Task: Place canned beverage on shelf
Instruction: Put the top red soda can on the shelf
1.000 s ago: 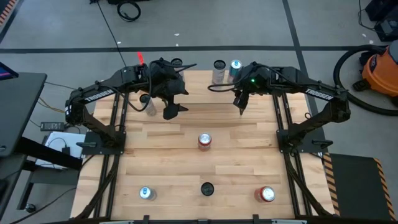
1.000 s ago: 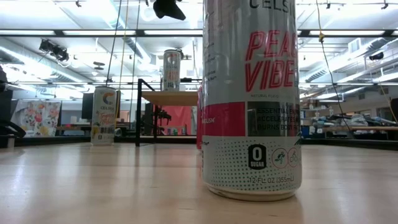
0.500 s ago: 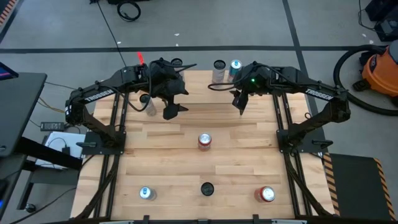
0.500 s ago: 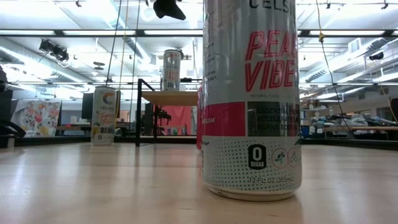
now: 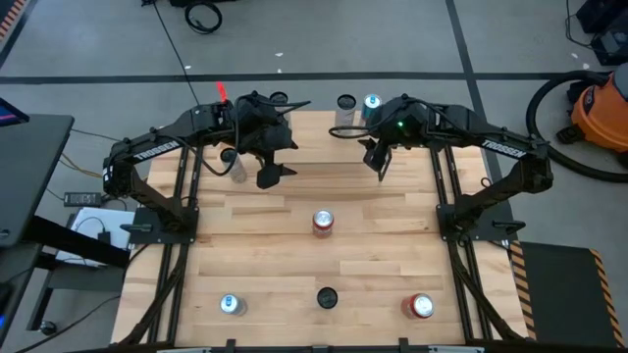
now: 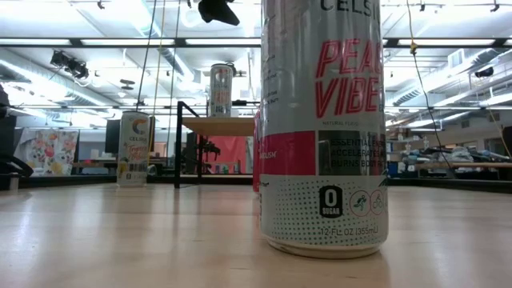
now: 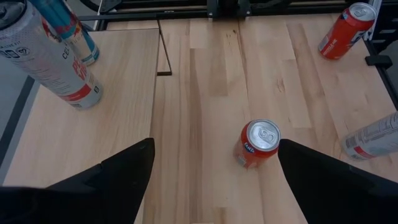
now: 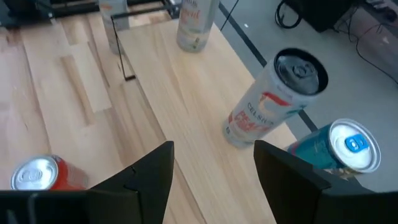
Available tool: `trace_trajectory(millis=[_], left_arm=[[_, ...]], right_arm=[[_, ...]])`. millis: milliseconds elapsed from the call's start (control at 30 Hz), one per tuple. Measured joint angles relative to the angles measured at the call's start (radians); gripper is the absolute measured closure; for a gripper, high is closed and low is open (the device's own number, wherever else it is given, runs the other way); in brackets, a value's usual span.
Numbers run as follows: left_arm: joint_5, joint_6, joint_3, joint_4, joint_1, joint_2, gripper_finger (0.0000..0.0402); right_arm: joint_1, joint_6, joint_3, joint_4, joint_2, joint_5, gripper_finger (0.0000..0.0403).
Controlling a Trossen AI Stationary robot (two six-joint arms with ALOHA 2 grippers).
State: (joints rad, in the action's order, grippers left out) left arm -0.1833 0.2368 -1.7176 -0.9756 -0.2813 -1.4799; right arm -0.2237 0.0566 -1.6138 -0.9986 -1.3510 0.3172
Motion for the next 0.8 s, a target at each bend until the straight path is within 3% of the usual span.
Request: trace_trajectory(millis=[167, 567, 800], left_arm=[[0.0, 0.001, 0.0, 0.0, 0.0, 0.0, 0.0049], [0.0, 0.021, 0.0, 0.0, 0.0, 0.0, 0.0049], [0.0, 0.021, 0.0, 0.0, 0.0, 0.0, 0.0049]], right_arm=[[0.0, 0.0, 0.0, 0.047, 0.0, -0.012, 0.0172], [-0.006, 0.069, 0.0, 0.048, 0.0, -0.214, 0.0164], [-0.006, 0.07, 0.0, 0.036, 0.0, -0.283, 0.0089]])
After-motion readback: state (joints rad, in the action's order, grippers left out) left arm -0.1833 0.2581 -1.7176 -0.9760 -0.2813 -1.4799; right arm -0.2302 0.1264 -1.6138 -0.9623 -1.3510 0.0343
